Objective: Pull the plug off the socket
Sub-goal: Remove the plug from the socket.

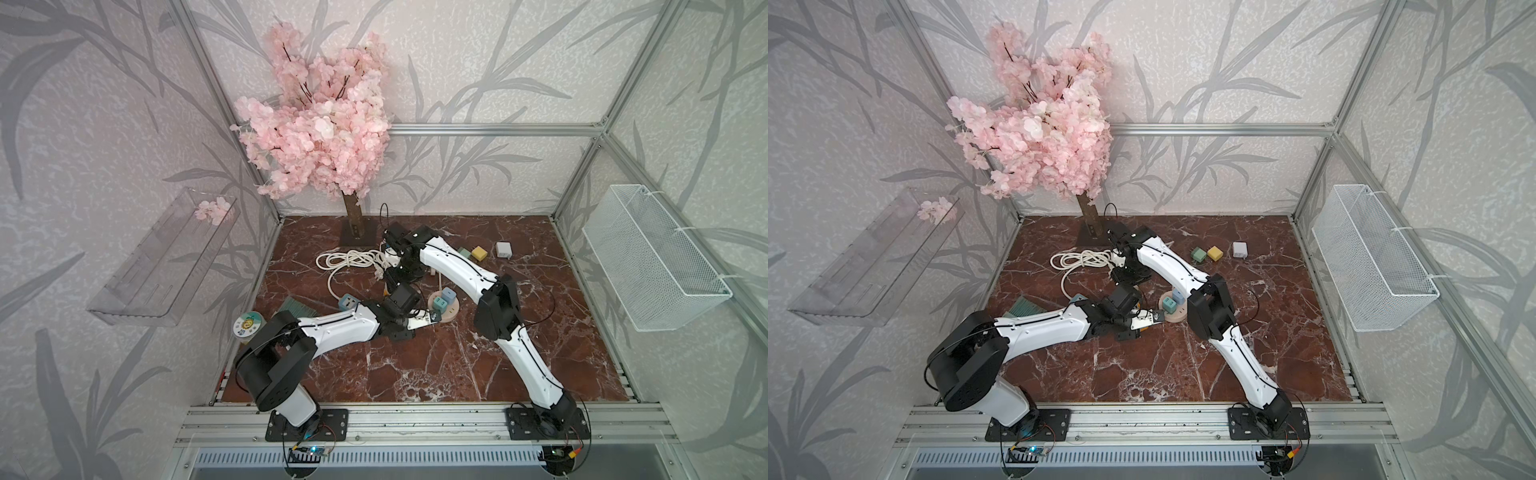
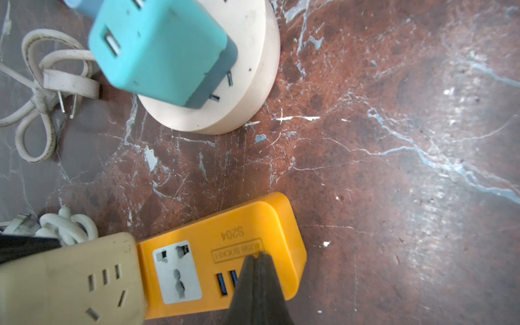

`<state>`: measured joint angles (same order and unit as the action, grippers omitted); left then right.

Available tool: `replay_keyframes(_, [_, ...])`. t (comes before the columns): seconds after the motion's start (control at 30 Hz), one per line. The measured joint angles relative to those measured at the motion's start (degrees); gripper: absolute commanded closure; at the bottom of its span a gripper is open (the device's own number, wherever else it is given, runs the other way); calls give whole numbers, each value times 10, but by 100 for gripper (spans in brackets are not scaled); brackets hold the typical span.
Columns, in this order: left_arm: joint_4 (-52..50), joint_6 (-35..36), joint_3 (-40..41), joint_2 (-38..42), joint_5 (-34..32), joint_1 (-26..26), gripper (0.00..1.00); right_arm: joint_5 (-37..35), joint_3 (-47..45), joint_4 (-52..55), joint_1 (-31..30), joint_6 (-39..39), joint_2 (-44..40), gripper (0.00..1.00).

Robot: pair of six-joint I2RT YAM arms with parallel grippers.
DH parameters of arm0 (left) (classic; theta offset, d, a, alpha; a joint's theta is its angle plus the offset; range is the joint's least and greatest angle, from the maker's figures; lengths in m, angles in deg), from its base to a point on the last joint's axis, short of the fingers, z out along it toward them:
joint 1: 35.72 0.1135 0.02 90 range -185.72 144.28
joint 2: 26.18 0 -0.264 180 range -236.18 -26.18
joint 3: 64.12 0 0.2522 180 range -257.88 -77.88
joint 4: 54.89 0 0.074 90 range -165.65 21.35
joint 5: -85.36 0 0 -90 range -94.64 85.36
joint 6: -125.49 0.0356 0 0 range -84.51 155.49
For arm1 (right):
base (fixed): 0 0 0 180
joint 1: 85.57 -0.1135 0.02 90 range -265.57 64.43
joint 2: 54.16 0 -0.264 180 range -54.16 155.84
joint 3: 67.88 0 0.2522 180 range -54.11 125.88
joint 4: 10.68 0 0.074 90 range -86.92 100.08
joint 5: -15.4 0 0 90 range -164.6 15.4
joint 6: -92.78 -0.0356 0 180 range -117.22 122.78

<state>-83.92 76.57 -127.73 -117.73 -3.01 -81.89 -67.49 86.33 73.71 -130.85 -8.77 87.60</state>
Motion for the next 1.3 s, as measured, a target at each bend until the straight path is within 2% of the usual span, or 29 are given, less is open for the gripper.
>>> replay_keyframes(0.2, [-10,2,-1,2,2,0,100,-131,87,62,-59,7,36,100])
replay_keyframes(0.4, [-11,2,-3,0,3,-1,100,-141,117,81,-61,7,56,100])
replay_keyframes(0.53, [-10,2,-3,-1,3,-1,100,-86,106,68,-41,9,53,100])
replay_keyframes(0.8, [-1,3,-7,-2,-2,-1,100,117,24,12,45,16,26,100])
replay_keyframes(0.93, [6,3,-8,-2,-2,0,100,150,17,11,64,15,25,100])
replay_keyframes(1.07, [4,3,-7,-2,-2,0,100,114,16,11,49,15,21,100])
replay_keyframes(1.3, [-14,3,-7,-4,1,-1,100,-52,43,31,-27,16,20,100])
